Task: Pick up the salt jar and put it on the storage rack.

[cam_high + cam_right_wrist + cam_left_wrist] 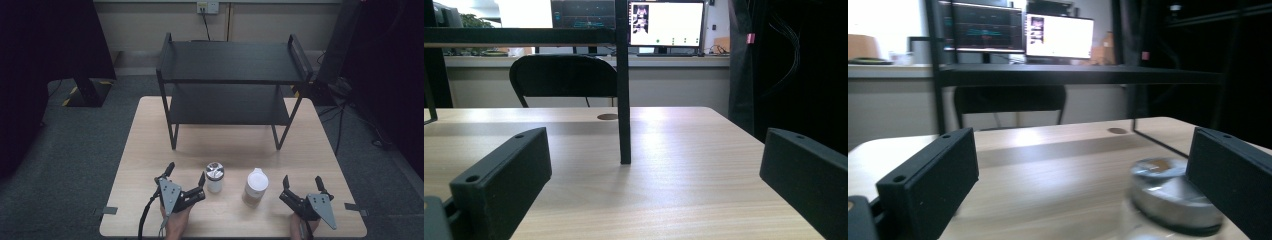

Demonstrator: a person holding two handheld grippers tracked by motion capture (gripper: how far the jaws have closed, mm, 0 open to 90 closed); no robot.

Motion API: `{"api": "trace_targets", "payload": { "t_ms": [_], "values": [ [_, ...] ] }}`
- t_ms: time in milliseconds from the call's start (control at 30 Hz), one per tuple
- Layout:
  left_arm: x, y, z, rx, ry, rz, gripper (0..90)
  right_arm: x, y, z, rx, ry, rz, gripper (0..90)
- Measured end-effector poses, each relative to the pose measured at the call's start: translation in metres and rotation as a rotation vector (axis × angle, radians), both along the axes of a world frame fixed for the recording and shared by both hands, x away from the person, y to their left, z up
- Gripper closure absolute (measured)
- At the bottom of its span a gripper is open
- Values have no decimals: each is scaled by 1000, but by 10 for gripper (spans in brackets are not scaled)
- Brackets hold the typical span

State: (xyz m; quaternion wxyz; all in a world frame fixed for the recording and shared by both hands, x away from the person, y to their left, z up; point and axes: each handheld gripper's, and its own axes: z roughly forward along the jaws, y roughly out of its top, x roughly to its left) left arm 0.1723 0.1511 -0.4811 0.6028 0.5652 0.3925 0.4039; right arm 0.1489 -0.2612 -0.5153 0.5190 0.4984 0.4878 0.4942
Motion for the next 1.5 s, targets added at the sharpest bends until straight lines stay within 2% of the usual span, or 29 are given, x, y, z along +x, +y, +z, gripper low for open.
{"api": "trace_targets", "payload": {
  "t_ms": [133, 233, 400, 467, 600, 767, 833, 933, 1100, 1200, 1500],
  "values": [
    [3, -15, 1, 18, -6, -32, 0, 0, 0, 0, 0, 0, 0, 0],
    [7, -26, -1, 61, -18, -46, 2, 0, -1, 0, 0, 0, 3, 0],
    [13, -39, -4, 9, 23, -47, 9, 0, -1, 0, -1, 0, 6, 0],
    [14, -43, -7, 17, 28, -42, 35, 0, -1, 0, -1, 0, 5, 0],
    [16, -48, -12, 46, 50, -33, 83, 0, -1, 0, -1, 0, 5, 0],
    [18, -46, -19, 30, 70, -42, 154, 0, -1, 0, -1, 0, 4, 0],
    [18, -46, -20, 32, 70, -47, 169, 0, -1, 0, -1, 0, 4, 0],
    [18, -49, -23, 38, 49, -45, 217, 0, -1, 0, -1, 0, 4, 0],
    [20, -51, -23, 45, 60, -51, 263, 0, -1, 0, -1, 0, 5, 0],
    [20, -52, -23, 49, 68, -43, 324, 0, 0, 0, -1, 0, 3, 0],
    [21, -54, -21, 41, 77, -36, 352, -1, 0, 0, -1, 1, 3, 0]
  ]
}}
